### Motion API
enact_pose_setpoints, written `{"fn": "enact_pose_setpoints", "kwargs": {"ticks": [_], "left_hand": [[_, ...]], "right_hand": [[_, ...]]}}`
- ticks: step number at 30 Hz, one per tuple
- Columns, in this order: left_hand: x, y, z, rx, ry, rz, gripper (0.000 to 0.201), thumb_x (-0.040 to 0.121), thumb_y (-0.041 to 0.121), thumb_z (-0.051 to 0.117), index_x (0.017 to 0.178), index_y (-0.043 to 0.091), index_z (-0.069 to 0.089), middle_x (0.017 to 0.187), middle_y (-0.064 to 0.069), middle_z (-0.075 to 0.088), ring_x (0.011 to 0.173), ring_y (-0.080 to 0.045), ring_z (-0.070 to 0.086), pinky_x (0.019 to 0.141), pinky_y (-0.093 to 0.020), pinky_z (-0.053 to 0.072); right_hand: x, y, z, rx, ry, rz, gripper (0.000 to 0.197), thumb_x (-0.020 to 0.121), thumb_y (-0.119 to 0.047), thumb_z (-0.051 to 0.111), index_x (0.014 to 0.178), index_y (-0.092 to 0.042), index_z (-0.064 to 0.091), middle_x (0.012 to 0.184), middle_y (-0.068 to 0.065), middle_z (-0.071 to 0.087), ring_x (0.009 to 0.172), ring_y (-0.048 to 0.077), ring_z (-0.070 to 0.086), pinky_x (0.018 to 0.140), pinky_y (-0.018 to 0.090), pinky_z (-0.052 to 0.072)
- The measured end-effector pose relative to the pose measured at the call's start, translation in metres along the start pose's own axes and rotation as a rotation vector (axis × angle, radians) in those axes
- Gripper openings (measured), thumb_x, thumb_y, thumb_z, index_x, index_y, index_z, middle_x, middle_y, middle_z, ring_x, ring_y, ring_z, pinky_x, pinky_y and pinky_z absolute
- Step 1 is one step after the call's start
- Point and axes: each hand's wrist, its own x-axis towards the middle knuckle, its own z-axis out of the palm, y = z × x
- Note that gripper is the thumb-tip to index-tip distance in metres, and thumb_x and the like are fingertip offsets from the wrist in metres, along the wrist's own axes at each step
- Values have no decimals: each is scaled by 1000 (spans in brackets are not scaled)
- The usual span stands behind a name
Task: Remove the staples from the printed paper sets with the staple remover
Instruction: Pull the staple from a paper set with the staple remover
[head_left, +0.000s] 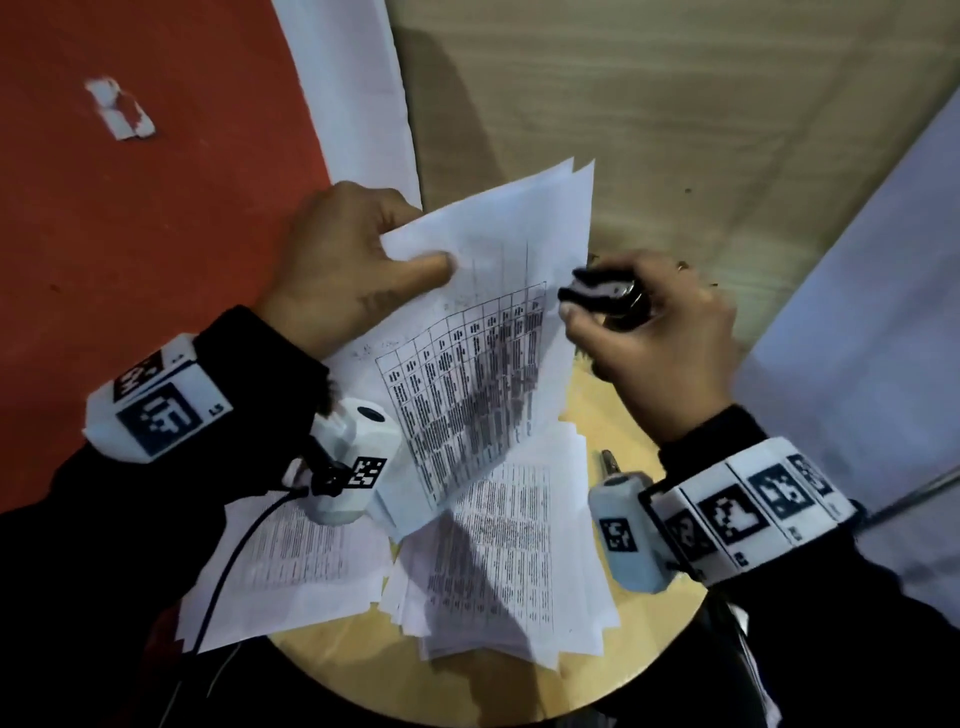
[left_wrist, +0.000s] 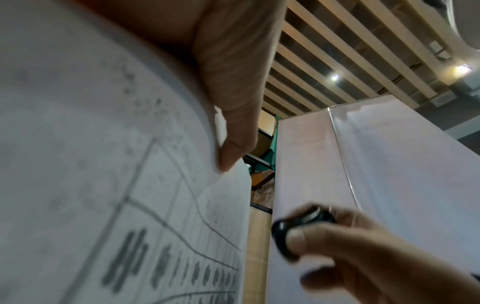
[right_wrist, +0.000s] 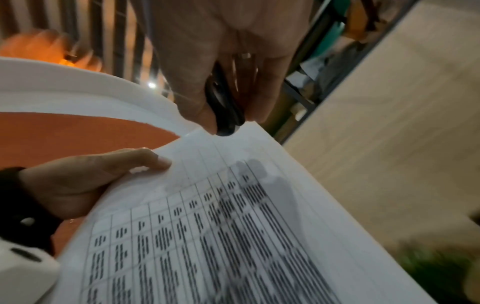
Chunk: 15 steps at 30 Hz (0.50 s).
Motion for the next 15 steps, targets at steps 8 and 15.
{"fn": "enact_pose_setpoints", "kwargs": {"ticks": [8,15], "left_hand": [[4,-11,-8,10,-72,23,22,61,44,73,57,31,55,51,25,56,47,7,47,49,-8,31],[6,-9,-21,-99,-206,71,23,67,28,82,72,10,68,63,13,62,56,8,52,54,-7,37]], "right_hand": [[5,18,-10,142,-157,105,44,58,-38,80,99,-27,69,115,-6,58,103,22,63,82,39,54],[16,13,-14,562,-560,407,46,54,-2,80,97,-9,68,100,-1,69,86,14,67,53,8,43]]}}
